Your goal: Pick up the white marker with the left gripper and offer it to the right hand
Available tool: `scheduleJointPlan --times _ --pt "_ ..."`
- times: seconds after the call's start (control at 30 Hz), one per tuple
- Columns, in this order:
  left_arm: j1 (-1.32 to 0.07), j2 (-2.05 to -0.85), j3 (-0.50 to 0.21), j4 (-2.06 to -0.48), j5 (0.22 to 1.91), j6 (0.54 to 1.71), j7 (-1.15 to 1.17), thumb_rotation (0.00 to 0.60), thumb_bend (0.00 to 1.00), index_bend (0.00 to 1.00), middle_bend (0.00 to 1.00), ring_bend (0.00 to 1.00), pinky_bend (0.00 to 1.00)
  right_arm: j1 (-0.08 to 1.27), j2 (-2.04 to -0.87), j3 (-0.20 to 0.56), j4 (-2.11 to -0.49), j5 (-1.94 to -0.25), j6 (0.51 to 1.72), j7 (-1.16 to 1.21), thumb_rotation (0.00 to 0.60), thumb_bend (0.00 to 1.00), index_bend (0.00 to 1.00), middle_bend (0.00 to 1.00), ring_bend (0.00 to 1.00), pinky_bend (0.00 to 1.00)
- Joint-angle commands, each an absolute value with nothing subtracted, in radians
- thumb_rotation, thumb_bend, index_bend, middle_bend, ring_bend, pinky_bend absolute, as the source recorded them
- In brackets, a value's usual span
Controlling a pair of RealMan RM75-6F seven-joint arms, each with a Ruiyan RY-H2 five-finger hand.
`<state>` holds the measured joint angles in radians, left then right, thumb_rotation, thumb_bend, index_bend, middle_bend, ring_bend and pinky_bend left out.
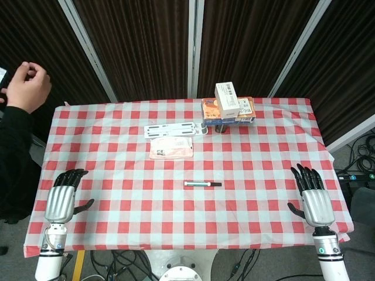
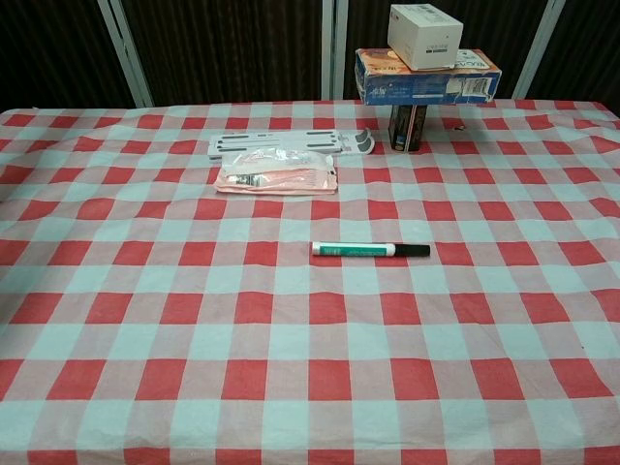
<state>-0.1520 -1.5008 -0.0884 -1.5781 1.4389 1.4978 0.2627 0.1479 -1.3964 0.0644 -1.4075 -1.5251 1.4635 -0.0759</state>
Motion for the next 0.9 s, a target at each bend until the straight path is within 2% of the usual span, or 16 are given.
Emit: scheduleJointPlan --times 0.03,0.53,0.73,0.9 --pt "-0.153 -1.501 -0.091 -1.580 1.440 1.499 0.262 0.600 0.13 0.22 0.21 0.15 0.19 0.148 -1.398 0.063 -1.406 -1.525 1.463 -0.075 0.600 0.04 0.00 0.01 0.00 0.00" --pt "-0.210 -1.473 -0.125 -1.667 1.439 1.449 0.354 0.600 0.13 0.23 0.21 0.15 0.19 0.153 -1.382 0.080 -1.423 -1.513 1.461 -0.076 0.600 0.03 0.00 0.01 0.00 0.00" --pt "-0.297 -1.490 -0.200 -1.830 1.383 1.395 0.598 0.600 0.13 0.28 0.21 0.15 0.22 0.158 -1.374 0.079 -1.430 -1.522 1.461 -0.082 0.600 0.03 0.00 0.01 0.00 0.00" --pt "-0.432 -1.571 -0.295 -1.902 1.263 1.306 0.820 0.600 0.13 0.28 0.21 0.15 0.24 0.155 -1.373 0.080 -1.426 -1.516 1.464 -0.078 0.600 0.03 0.00 0.01 0.00 0.00"
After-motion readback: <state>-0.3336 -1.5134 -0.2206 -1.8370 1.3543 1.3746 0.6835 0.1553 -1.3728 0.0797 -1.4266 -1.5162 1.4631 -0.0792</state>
